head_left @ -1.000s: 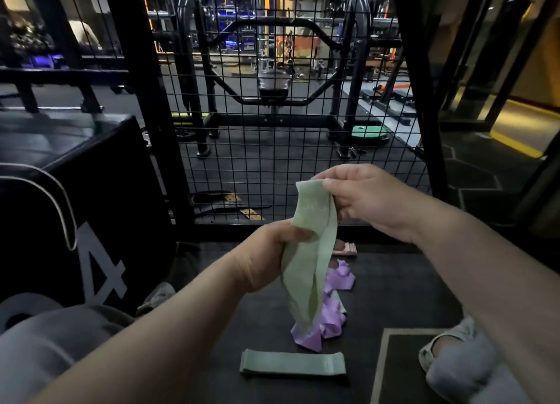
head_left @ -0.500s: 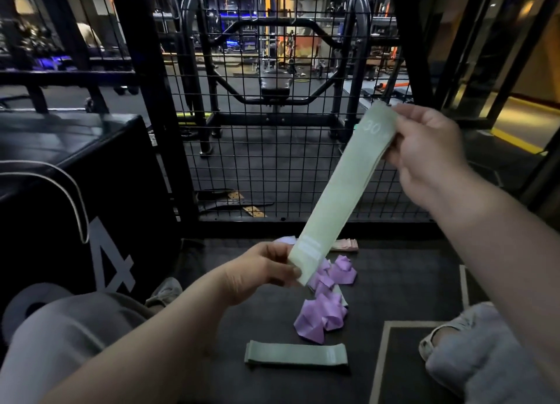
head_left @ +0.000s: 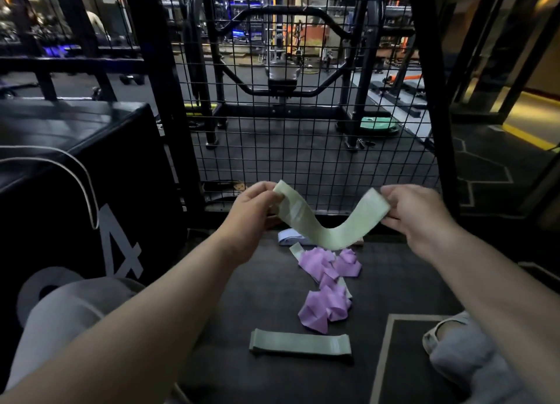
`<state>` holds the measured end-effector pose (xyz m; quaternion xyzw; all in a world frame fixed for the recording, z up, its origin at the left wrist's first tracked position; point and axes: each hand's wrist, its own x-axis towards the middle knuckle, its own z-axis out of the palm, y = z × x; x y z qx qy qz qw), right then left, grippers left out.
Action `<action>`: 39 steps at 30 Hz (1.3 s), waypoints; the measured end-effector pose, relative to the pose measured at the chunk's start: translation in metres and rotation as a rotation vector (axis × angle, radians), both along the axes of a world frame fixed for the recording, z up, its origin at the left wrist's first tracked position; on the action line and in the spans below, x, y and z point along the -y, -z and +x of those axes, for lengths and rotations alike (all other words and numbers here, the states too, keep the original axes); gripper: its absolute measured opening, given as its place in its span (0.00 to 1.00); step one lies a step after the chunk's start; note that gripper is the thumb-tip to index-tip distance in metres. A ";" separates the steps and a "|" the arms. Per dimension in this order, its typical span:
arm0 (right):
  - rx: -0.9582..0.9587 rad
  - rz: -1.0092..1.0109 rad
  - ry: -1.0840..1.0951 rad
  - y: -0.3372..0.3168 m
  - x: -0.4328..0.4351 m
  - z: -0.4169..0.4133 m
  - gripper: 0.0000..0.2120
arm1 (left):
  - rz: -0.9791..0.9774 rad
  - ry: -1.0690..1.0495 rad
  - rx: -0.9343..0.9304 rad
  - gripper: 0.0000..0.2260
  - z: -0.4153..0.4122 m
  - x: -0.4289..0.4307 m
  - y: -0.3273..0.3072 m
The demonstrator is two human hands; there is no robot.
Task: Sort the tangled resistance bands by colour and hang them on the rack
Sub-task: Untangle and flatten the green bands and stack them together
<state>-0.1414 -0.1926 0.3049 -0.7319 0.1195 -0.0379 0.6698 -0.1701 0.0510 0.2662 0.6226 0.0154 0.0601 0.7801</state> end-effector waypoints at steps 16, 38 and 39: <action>0.098 -0.143 -0.560 0.024 -0.050 -0.013 0.01 | -0.040 0.328 -0.133 0.25 -0.003 0.014 0.043; -0.315 -0.159 -0.081 0.179 -0.013 0.055 0.10 | 0.449 0.480 -0.738 0.07 0.010 -0.042 0.179; -0.357 -0.151 -0.045 0.196 -0.009 0.056 0.11 | 0.470 0.458 -0.788 0.06 0.013 -0.047 0.189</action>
